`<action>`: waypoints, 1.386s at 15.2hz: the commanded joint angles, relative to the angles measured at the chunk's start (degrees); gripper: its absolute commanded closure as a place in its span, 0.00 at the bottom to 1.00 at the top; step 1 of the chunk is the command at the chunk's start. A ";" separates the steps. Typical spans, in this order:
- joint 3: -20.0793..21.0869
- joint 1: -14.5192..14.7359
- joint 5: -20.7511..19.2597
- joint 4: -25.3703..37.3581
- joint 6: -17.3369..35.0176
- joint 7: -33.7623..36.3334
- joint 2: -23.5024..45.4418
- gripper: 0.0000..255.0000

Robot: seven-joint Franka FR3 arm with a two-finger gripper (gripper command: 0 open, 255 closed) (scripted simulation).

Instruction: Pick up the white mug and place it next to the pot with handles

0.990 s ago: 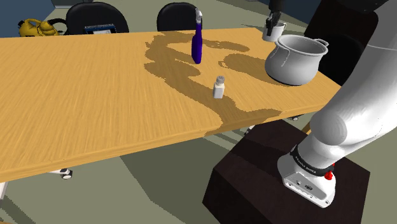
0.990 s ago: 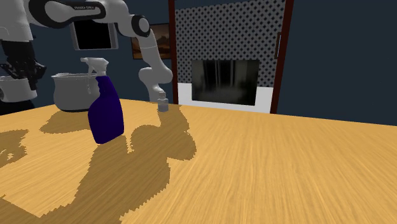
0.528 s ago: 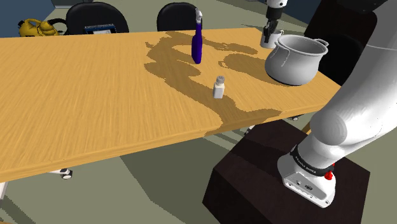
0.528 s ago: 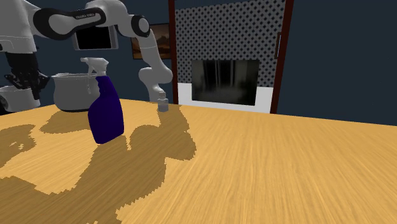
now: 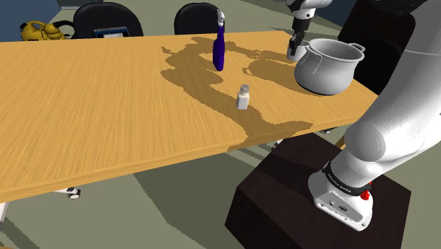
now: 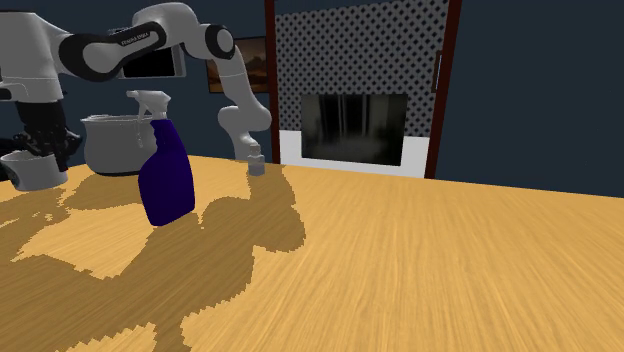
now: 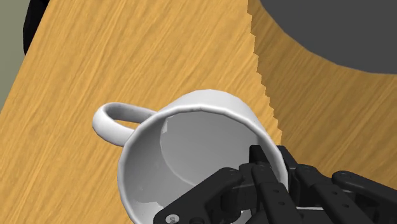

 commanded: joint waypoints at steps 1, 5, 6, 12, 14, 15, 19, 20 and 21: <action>0.00 -0.04 0.05 -0.21 0.51 -0.01 0.25 1.00; 0.00 -0.04 0.05 -0.21 0.51 -0.01 0.25 1.00; 0.00 -0.04 0.05 -0.21 0.51 -0.01 0.25 1.00; 0.01 -0.04 0.05 -0.21 0.51 -0.01 0.26 0.00; 0.02 0.08 -0.02 1.06 -1.25 0.03 -0.24 0.00; 0.05 0.20 -0.08 2.42 -3.03 0.06 -0.66 0.00; 0.10 0.38 -0.14 5.08 -6.27 0.08 -1.24 0.00; 0.10 0.38 -0.14 5.09 -6.28 0.08 -1.23 0.00; 0.10 0.38 -0.14 5.09 -6.28 0.08 -1.23 0.00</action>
